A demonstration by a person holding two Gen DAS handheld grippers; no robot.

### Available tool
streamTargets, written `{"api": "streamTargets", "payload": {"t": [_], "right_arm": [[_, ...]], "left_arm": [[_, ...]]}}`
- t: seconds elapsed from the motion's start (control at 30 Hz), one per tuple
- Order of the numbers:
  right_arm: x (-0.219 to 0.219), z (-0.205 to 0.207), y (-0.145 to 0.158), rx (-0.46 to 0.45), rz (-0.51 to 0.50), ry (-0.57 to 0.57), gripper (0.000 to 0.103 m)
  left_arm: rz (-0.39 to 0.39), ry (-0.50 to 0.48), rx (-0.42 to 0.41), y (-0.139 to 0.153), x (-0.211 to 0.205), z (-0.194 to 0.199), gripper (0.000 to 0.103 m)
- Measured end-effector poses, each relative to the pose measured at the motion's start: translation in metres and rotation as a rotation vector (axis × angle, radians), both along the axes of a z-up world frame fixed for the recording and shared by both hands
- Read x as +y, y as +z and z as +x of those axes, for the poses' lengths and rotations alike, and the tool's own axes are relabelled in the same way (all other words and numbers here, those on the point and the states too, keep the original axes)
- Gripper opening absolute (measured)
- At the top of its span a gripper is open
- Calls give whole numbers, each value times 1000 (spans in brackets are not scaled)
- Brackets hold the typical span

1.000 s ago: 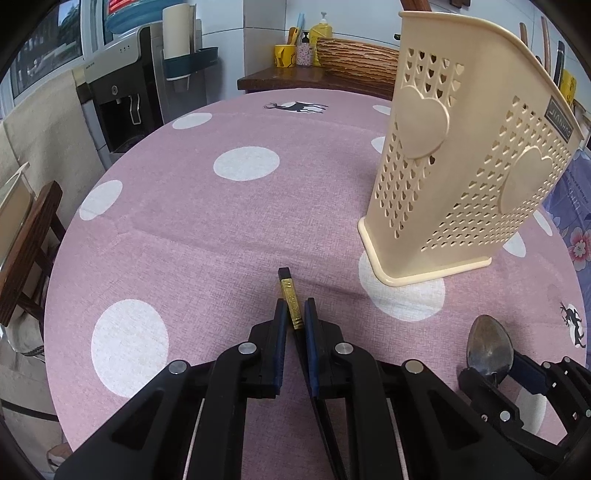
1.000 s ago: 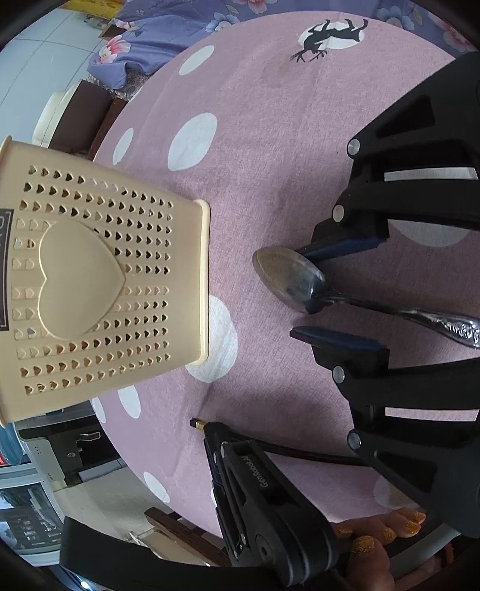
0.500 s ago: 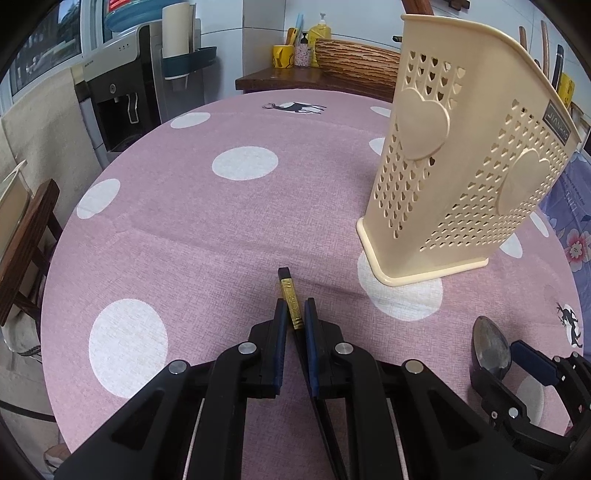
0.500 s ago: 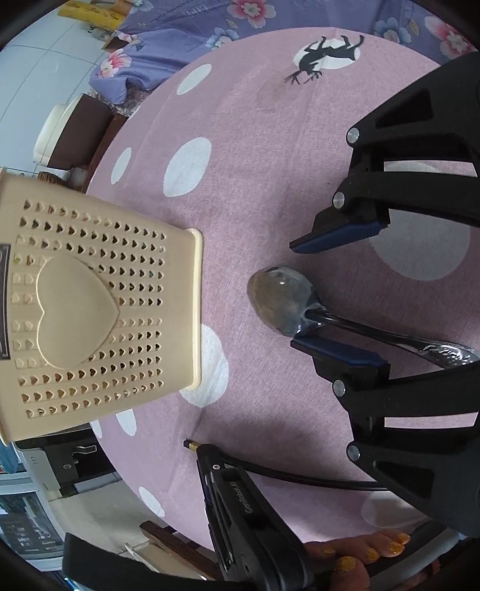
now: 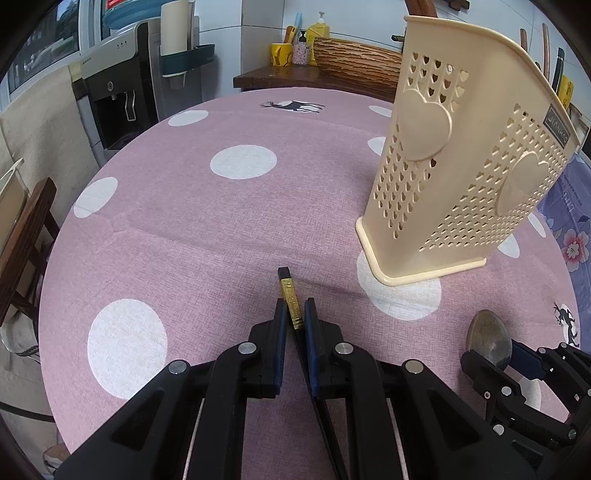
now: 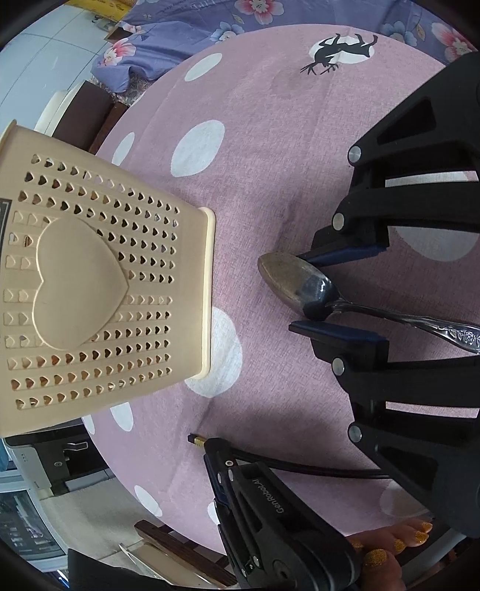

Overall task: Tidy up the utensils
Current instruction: 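Lift the metal spoon upright with the right gripper while the left gripper lifts the chopstick, then carry the spoon and black chopstick with both grippers above the holder opening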

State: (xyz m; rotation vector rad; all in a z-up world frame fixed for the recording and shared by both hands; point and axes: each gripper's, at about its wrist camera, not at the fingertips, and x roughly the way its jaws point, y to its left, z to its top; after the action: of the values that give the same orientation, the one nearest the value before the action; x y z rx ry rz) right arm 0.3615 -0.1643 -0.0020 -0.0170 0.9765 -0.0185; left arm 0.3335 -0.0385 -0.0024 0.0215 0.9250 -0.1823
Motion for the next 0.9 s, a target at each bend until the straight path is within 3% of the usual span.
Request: {"api": "streamTargets", "payload": {"t": [0.17, 0.27, 0.9], "right_arm": [[-6, -2, 0, -11, 49, 20, 8], [-15, -4, 0, -13, 135, 15, 6], [-34, -37, 44, -231, 289, 6, 3]], "left_arm": [[1, 0, 0, 0, 0, 0, 10], [3, 0, -3, 0, 0, 0, 10], [4, 1, -4, 0, -1, 0, 10]]}}
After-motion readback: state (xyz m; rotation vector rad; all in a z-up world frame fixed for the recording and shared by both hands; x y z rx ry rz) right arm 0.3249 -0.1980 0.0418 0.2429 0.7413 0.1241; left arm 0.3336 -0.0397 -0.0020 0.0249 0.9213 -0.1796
